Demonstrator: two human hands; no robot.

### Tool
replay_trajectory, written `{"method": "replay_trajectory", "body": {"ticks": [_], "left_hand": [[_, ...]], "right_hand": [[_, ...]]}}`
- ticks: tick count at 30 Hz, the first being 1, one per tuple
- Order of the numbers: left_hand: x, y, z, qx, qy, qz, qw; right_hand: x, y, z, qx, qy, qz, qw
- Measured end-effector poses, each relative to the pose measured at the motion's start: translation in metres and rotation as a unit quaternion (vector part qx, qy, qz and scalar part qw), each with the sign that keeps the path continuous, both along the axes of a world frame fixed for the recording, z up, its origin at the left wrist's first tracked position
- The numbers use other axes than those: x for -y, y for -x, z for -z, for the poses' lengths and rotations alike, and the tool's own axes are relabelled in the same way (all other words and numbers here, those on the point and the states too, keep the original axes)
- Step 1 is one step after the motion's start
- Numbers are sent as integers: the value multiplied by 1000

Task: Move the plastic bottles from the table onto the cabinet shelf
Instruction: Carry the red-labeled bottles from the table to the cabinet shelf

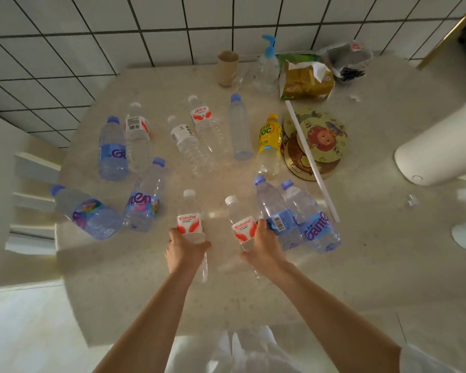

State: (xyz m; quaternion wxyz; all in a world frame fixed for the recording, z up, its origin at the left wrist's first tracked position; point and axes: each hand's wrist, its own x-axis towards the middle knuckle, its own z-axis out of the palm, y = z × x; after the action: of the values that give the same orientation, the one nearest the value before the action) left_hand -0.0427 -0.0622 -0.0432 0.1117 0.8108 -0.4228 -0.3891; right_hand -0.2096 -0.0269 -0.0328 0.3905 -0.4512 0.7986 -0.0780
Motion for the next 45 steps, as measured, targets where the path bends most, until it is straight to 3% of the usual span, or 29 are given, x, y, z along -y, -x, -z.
{"method": "replay_trajectory", "body": {"ticks": [12, 21, 27, 33, 45], "left_hand": [[-74, -11, -24, -49, 31, 116, 992], [-125, 13, -44, -89, 106, 265, 954], [-173, 57, -57, -113, 128, 402, 900], [-260, 103, -71, -151, 101, 520, 834], [-538, 129, -77, -225, 9, 716, 661]], "right_hand": [[-87, -35, -11, 60, 47, 160, 984], [-174, -25, -40, 83, 75, 342, 933], [-263, -13, -53, 109, 120, 503, 849], [-377, -8, -77, 82, 170, 592, 784], [-651, -68, -94, 24, 197, 789, 582]]}}
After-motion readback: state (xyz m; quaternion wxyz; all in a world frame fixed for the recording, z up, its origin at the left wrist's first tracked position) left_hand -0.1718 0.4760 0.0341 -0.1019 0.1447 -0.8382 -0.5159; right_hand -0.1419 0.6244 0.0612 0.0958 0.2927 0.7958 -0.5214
